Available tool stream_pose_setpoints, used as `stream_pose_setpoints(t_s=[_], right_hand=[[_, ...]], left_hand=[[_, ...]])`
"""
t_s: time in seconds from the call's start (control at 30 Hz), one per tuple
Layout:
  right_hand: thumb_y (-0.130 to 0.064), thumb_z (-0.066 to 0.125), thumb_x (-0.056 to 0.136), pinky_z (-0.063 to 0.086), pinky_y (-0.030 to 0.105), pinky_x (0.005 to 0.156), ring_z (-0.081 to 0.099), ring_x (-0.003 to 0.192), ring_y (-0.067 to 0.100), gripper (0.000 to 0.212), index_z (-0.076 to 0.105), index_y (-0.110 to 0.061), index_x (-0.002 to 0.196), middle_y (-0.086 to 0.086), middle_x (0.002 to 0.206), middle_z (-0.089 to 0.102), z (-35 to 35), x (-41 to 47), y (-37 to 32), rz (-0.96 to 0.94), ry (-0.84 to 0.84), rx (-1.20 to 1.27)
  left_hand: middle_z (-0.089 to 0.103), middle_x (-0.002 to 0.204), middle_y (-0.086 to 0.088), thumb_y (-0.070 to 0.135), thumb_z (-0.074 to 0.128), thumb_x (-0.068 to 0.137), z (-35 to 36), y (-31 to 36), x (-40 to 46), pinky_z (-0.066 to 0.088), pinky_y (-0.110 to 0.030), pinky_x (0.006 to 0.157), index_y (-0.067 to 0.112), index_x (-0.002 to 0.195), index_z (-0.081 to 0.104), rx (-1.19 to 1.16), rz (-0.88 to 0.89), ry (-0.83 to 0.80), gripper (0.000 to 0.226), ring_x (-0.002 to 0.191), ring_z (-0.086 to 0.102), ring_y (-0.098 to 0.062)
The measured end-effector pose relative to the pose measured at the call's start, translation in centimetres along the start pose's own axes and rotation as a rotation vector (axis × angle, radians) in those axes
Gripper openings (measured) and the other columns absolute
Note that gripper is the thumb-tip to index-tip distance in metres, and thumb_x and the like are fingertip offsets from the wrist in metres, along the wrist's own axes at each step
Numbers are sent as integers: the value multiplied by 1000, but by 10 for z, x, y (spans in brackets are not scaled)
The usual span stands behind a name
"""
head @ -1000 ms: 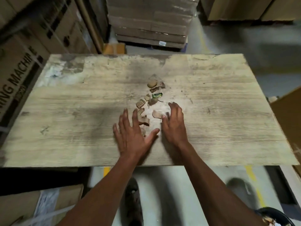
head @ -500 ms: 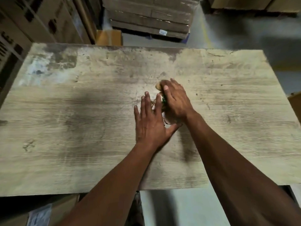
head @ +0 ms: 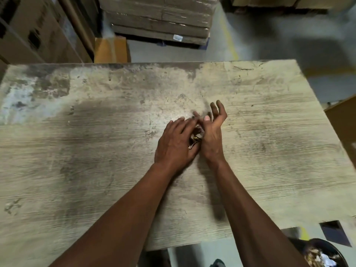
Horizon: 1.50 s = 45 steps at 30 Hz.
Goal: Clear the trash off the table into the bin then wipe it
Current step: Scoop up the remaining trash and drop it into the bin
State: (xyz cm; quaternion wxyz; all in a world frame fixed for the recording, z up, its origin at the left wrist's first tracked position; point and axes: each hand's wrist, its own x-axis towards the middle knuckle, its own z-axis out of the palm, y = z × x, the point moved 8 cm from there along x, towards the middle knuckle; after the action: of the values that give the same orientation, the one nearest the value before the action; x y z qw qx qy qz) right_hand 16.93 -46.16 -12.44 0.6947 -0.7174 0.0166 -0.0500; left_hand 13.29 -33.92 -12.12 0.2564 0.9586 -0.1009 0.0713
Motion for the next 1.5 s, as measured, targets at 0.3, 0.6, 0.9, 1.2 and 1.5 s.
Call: stream_pose_setpoints(t_s=[0.3, 0.6, 0.9, 1.2, 1.5], right_hand=[[-46, 54, 100, 38, 36, 126, 44, 154, 19, 59, 31, -39, 155, 7, 163, 46, -5, -5, 0, 168, 144, 338], [-22, 35, 103, 47, 42, 116, 63, 133, 17, 45, 48, -22, 146, 4, 135, 69, -10, -16, -9, 55, 246, 68], [-4, 52, 95, 60, 48, 95, 69, 108, 15, 36, 71, -10, 126, 2, 121, 70, 6, -17, -17, -84, 75, -372], [-17, 68, 105, 23, 2, 111, 47, 136, 22, 37, 65, -2, 139, 11, 143, 57, -10, -59, -9, -167, 79, -718], [-14, 72, 101, 45, 36, 87, 40, 103, 15, 10, 62, -12, 101, -4, 105, 52, -2, -53, -11, -155, 128, -770]], left_hand=[[64, 112, 0, 23, 72, 95, -6, 23, 1, 47, -39, 84, 17, 118, 67, -58, 199, 50, 24, 102, 54, -24], [69, 112, -2, 17, 60, 105, -20, -7, 12, 56, -44, 82, 13, 119, 68, -373, -134, 179, 17, 95, 66, -22], [48, 61, -2, 22, 56, 99, -34, -70, -12, 28, -30, 51, 20, 67, 60, -1214, -775, 401, 32, 49, 37, -16], [47, 61, -4, 19, 48, 103, -33, -72, -11, 23, -27, 49, 20, 59, 53, -1395, -856, 469, 44, 46, 34, -17], [52, 60, -3, 22, 52, 102, -31, -65, -13, 28, -29, 49, 18, 65, 57, -1233, -813, 392, 38, 48, 39, -16]])
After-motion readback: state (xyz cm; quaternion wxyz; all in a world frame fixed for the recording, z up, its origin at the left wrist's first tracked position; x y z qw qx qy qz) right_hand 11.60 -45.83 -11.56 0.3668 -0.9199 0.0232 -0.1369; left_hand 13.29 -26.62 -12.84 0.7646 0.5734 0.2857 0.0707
